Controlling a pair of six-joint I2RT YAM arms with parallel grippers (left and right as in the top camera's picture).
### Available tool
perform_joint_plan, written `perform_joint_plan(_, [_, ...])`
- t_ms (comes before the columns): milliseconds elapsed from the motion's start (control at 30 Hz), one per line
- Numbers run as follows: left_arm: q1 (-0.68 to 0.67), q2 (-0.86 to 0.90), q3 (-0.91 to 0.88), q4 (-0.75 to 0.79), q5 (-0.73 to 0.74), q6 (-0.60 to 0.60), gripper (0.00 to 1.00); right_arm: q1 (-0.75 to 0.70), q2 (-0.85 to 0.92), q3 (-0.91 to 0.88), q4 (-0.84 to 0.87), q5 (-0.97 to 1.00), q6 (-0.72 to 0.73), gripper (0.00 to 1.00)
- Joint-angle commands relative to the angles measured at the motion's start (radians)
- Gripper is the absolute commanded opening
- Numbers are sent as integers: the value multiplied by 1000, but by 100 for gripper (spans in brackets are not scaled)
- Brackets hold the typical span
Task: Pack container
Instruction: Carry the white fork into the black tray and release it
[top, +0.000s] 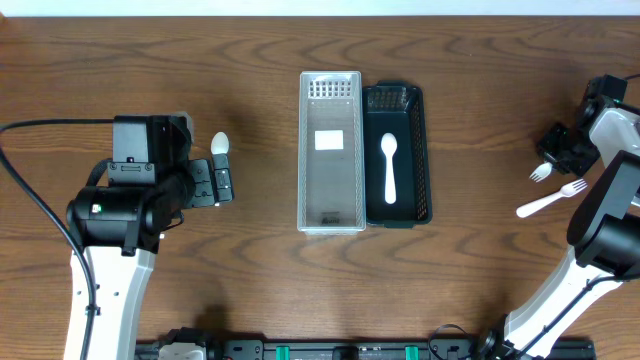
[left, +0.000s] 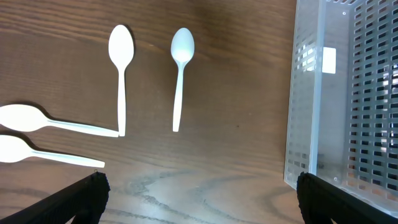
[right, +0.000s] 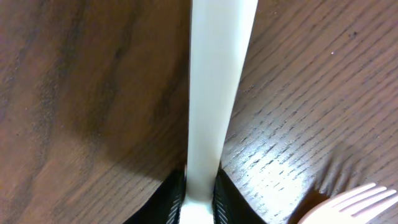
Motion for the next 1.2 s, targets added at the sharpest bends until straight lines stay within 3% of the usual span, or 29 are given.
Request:
perform_joint_plan(0, [-3,2,23,-2,3,10,98,8,10,-23,-2,-27,3,12])
perform_joint_plan(200, [-3,2,23,-2,3,10,98,13,2,-22,1,-13,-4,1])
perform_joint_plan(533, [-3,2,23,-2,3,10,98,137,-230,-16,-17,57,-62,1])
perform_joint_plan(833, [-3,2,23,-2,3,10,98,509,-502,-16,-56,57,-12,1])
perform_joint_plan(1167, [-3,2,23,-3,3,10,98,799,-376,-19,-138,61,98,1])
